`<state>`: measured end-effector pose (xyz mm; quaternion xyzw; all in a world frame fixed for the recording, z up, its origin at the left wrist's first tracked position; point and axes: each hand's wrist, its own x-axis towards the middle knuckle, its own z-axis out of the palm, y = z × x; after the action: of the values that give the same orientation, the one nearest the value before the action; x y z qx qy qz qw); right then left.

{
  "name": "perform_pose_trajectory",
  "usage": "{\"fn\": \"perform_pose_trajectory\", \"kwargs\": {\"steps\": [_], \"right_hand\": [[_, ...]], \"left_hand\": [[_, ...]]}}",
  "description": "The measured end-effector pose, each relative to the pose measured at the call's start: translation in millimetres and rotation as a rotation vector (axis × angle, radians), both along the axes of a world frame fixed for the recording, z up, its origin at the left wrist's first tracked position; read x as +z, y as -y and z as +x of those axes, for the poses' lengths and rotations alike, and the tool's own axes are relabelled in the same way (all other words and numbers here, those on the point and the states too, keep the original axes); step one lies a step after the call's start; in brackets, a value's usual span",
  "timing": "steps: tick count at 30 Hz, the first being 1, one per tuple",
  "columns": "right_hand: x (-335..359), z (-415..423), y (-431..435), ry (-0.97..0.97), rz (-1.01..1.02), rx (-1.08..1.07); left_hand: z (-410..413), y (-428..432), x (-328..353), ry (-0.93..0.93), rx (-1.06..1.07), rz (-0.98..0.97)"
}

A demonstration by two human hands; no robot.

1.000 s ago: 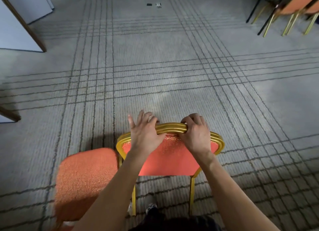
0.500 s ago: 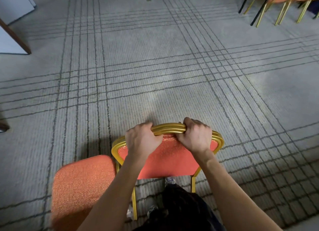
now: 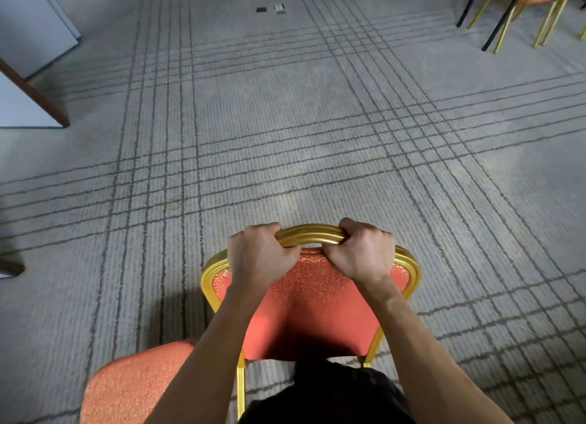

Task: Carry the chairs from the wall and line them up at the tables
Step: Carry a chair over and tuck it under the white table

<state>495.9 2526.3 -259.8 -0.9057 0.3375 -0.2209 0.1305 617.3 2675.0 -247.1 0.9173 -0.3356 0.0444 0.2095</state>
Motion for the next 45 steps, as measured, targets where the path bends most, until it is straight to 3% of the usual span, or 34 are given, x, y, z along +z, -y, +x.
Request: {"fn": "perform_pose_trajectory", "kwargs": {"steps": [12, 30, 45], "right_hand": [[27.0, 78.8, 135.2, 0.060, -0.006, -0.044], [60.6, 277.6, 373.4, 0.025, -0.161, -0.261], [54.0, 413.9, 685.6, 0.070, -0.088, -0.214]], "left_hand": [[82.6, 136.6, 35.3, -0.002, -0.054, 0.025], [315.8, 405.4, 57.7, 0.107, -0.295, -0.063], [452.0, 712.0, 57.1, 0.043, -0.314, -0.045]]}}
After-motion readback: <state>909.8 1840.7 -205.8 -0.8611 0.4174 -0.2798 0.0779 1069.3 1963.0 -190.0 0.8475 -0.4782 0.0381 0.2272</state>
